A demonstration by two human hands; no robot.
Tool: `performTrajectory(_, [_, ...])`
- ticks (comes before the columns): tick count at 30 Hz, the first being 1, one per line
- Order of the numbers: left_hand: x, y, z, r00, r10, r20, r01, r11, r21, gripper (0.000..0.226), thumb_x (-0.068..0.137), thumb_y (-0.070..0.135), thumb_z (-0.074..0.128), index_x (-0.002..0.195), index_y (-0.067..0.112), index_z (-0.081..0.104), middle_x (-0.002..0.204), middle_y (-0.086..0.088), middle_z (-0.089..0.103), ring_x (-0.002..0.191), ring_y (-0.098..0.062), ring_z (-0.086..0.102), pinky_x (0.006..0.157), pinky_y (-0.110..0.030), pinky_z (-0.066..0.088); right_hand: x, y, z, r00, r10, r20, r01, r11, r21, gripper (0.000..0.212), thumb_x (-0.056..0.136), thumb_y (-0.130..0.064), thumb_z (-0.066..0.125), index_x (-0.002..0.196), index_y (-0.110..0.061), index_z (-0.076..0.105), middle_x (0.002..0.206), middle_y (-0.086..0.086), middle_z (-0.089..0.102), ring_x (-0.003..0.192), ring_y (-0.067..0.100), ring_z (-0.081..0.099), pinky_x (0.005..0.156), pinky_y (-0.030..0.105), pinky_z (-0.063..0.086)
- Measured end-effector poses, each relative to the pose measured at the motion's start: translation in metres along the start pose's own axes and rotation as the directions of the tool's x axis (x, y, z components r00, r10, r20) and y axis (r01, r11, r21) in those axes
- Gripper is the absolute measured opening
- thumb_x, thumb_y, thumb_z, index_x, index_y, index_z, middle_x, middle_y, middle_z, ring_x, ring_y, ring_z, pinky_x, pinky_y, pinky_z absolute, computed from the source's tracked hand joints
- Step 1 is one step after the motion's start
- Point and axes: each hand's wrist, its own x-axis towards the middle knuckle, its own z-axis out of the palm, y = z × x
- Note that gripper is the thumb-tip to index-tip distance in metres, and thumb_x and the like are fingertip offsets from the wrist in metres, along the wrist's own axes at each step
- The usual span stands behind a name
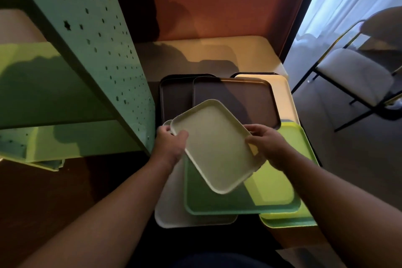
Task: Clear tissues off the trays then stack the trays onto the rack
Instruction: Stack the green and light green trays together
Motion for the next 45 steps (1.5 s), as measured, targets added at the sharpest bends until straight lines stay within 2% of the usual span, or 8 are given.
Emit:
performTrajectory(4, [0.001,-0.005,0.006,0.991,0.055,0.120,-0.078,0.977,0.199,0.043,0.089,0.036,0.066,0.126,0.017,0.060,0.113,-0.008,0.067,0.095,-0.026,0.068,0.088,-0.041,0.057,0.012,-0.009,-0.038,0.989,0.005,0.149,0.013,0.993,-0.119,0.012,0.094,-0.015,0.072,0.102,-0.023,0.077,0.102,0.007,0.077,0.092,0.020,0.073,0.069,0.030,0.058])
performTrajectory(8, [-0.021,-0.034,0.034,0.996,0.034,0.086,-0.058,0.953,0.297,0.022,0.098,0.033,0.054,0.108,0.017,0.064,0.103,-0.009,0.071,0.091,-0.028,0.067,0.087,-0.045,0.057,0.029,0.001,-0.045,0.999,-0.030,0.032,0.037,0.957,-0.287,0.021,0.089,-0.025,0.078,0.109,-0.022,0.072,0.102,0.001,0.072,0.092,0.015,0.070,0.069,0.027,0.057])
performTrajectory(16, [-0.049,-0.059,0.078,0.995,-0.046,-0.084,0.066,0.965,0.255,0.024,0.104,0.026,0.041,0.112,0.014,0.060,0.100,-0.008,0.063,0.090,-0.026,0.058,0.076,-0.034,0.044,0.039,0.034,-0.045,0.985,-0.158,0.064,0.168,0.838,-0.520,0.048,0.093,-0.011,0.068,0.139,-0.020,0.056,0.135,0.005,0.057,0.117,0.022,0.060,0.097,0.037,0.055])
performTrajectory(23, [-0.045,-0.064,0.063,0.974,0.124,-0.191,0.046,0.714,0.699,0.043,0.084,0.022,0.061,0.127,0.017,0.061,0.131,-0.013,0.049,0.115,-0.034,0.047,0.088,-0.039,0.043,0.026,0.058,-0.055,0.950,-0.309,-0.046,0.189,0.685,-0.704,0.062,0.089,-0.018,0.069,0.147,-0.021,0.048,0.142,0.005,0.050,0.133,0.026,0.041,0.107,0.039,0.040])
performTrajectory(26, [-0.040,-0.067,0.052,0.977,0.109,-0.184,0.067,0.661,0.747,0.066,0.080,0.036,0.066,0.140,0.018,0.048,0.141,-0.013,0.044,0.122,-0.037,0.044,0.094,-0.043,0.043,0.020,0.076,-0.063,0.974,-0.116,-0.196,-0.035,0.774,-0.632,0.074,0.088,-0.034,0.071,0.152,-0.019,0.037,0.147,0.011,0.044,0.132,0.031,0.043,0.107,0.044,0.042])
performTrajectory(30, [-0.033,-0.072,0.048,0.992,-0.065,-0.108,0.117,0.785,0.609,0.052,0.074,0.041,0.064,0.120,0.016,0.058,0.115,-0.010,0.061,0.089,-0.026,0.062,0.075,-0.036,0.054,0.015,0.090,-0.065,0.973,0.149,-0.178,-0.197,0.936,-0.290,0.072,0.093,-0.039,0.068,0.152,-0.018,0.033,0.141,0.015,0.055,0.118,0.032,0.061,0.096,0.052,0.056])
performTrajectory(40, [0.004,0.002,0.059,0.996,0.065,-0.058,-0.036,0.918,0.395,0.035,0.068,0.037,0.067,0.102,0.029,0.065,0.104,-0.006,0.067,0.081,-0.023,0.068,0.074,-0.044,0.061,0.048,0.023,-0.087,0.964,-0.035,-0.263,-0.009,0.987,-0.163,0.023,0.095,-0.017,0.066,0.115,-0.023,0.056,0.094,0.000,0.065,0.084,0.017,0.066,0.066,0.034,0.057])
performTrajectory(45, [0.065,0.043,0.077,0.989,0.116,-0.086,-0.069,0.902,0.426,0.086,0.048,0.053,0.058,0.127,0.018,0.062,0.116,-0.009,0.067,0.095,-0.029,0.067,0.081,-0.044,0.060,0.105,-0.018,-0.098,0.959,-0.013,-0.283,-0.067,0.961,-0.269,0.035,0.094,-0.025,0.067,0.126,-0.014,0.058,0.100,0.008,0.066,0.092,0.030,0.069,0.084,0.052,0.061])
